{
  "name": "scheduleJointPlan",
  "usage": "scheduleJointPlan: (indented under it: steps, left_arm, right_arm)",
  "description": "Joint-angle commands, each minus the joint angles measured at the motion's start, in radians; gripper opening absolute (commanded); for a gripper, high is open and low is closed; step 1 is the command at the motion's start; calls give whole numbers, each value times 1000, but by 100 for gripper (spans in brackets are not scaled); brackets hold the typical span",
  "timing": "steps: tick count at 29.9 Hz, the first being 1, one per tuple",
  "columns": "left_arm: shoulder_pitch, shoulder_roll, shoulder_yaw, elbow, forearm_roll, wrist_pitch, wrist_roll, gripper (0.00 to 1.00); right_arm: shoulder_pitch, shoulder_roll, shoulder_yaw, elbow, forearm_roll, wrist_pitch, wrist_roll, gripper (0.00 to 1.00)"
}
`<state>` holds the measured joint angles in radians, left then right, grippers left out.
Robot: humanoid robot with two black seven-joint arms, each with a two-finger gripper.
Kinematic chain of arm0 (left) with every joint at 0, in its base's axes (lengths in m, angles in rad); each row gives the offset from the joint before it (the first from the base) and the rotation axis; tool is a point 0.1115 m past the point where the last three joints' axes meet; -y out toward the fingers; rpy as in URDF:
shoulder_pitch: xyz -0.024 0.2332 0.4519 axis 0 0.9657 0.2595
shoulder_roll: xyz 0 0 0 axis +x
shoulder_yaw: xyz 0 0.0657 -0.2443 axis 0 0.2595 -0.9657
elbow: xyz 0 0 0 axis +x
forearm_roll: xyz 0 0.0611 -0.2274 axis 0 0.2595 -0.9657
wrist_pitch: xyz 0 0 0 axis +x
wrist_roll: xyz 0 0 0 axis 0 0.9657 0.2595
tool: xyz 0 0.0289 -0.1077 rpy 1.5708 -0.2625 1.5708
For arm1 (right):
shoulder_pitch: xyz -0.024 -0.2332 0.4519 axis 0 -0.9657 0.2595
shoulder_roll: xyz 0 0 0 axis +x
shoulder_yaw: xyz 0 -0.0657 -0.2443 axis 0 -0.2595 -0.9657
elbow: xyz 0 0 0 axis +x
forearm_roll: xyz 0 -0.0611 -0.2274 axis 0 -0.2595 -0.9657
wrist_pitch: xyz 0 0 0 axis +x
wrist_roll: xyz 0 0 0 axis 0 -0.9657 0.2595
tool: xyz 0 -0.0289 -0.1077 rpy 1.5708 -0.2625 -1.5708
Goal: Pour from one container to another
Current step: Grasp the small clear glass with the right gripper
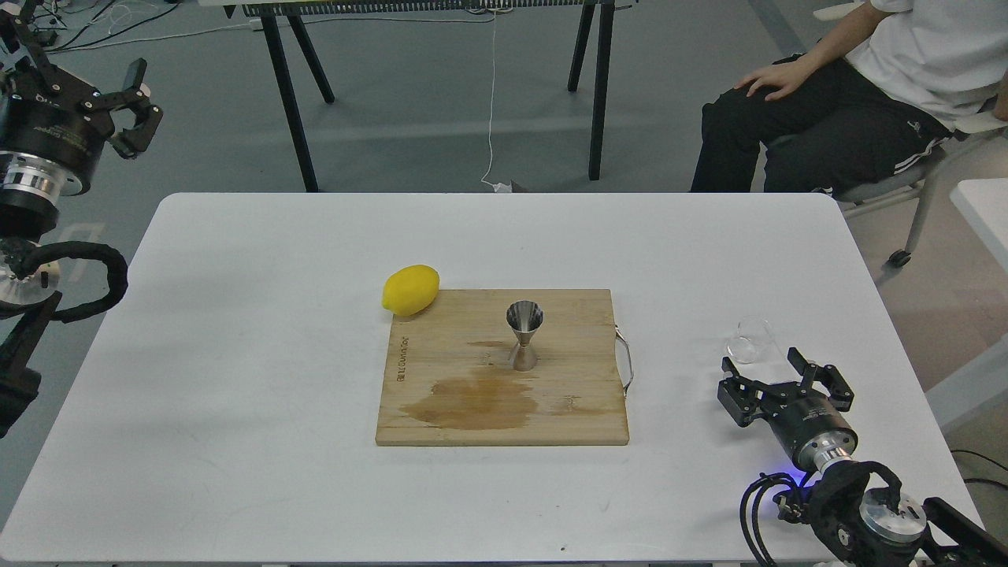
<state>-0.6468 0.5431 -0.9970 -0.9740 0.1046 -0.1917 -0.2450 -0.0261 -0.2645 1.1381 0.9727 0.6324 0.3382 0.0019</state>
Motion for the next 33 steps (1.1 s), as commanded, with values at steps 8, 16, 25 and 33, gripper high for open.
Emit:
scheduleJointPlan:
  steps: [8,16,25,33]
  left_arm:
    - [1,6,0,0,1,1,-2,100]
    - [10,9,0,0,1,0,-2,100]
    - [10,6,0,0,1,1,-2,100]
    - [10,9,0,1,1,1,-2,100]
  right_arm:
    - [51,24,20,-48,-2,-57,1,99]
    - [101,54,14,-127,-7,-57,-2,98]
    - [170,64,3,-190,-7,-59,-10,92]
    - [209,87,12,-246,-8,-62,-37,78]
